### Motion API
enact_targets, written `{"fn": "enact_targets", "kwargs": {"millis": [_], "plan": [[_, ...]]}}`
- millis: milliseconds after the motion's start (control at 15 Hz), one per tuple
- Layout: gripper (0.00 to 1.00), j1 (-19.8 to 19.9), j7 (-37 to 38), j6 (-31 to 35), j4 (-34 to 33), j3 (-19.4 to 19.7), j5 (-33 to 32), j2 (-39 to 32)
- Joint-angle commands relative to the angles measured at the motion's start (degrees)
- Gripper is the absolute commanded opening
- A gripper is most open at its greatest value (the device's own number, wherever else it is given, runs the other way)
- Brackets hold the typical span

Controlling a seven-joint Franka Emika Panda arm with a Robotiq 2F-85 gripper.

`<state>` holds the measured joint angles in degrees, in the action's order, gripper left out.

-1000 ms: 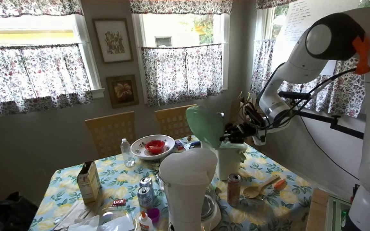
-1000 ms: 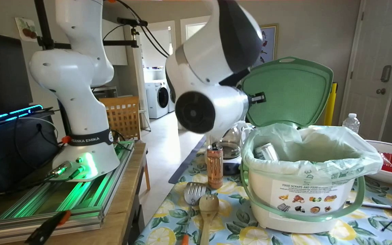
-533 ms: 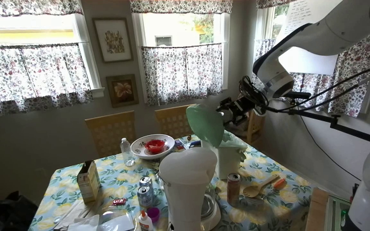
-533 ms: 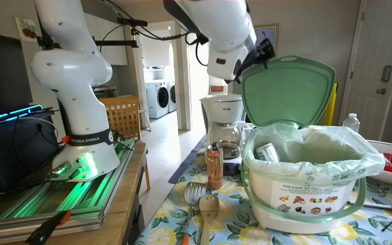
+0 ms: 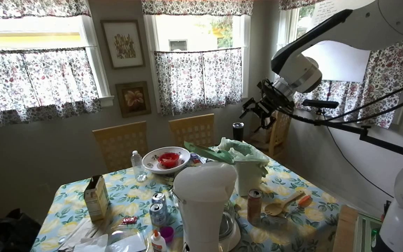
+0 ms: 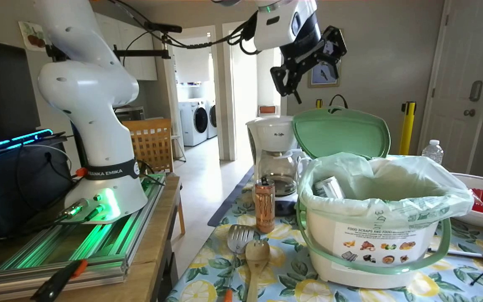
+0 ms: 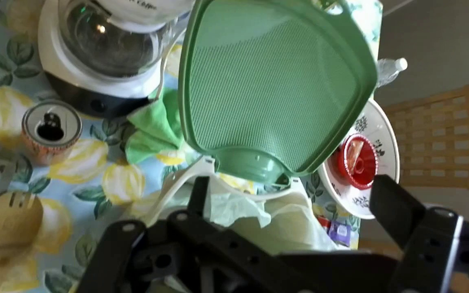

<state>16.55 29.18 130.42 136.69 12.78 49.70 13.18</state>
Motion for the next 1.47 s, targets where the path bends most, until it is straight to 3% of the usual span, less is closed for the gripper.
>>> {"fn": "enact_targets", "kwargs": {"millis": [0, 467, 667, 867, 1133, 1267, 1400], "plan": [[1.00, 1.17, 5.02, 5.00, 2.09, -2.29, -10.79, 2.43], [1.00, -2.76, 6.28, 6.11, 0.75, -5.74, -16.53, 0.99], [1.00, -5.91, 11.87, 9.26, -0.72, -9.51, -15.44, 0.62], [1.00, -8.68, 22.61, 13.68, -2.20, -13.56, -15.34, 0.03], [1.00, -10.42, 38.16, 21.71, -2.88, -19.13, -21.40, -1.88], [1.00, -7.74, 46.13, 19.98, -3.44, -22.56, -28.52, -2.41], [1.00, -9.29, 54.41, 17.01, -4.65, -21.38, -34.38, -3.25]]}}
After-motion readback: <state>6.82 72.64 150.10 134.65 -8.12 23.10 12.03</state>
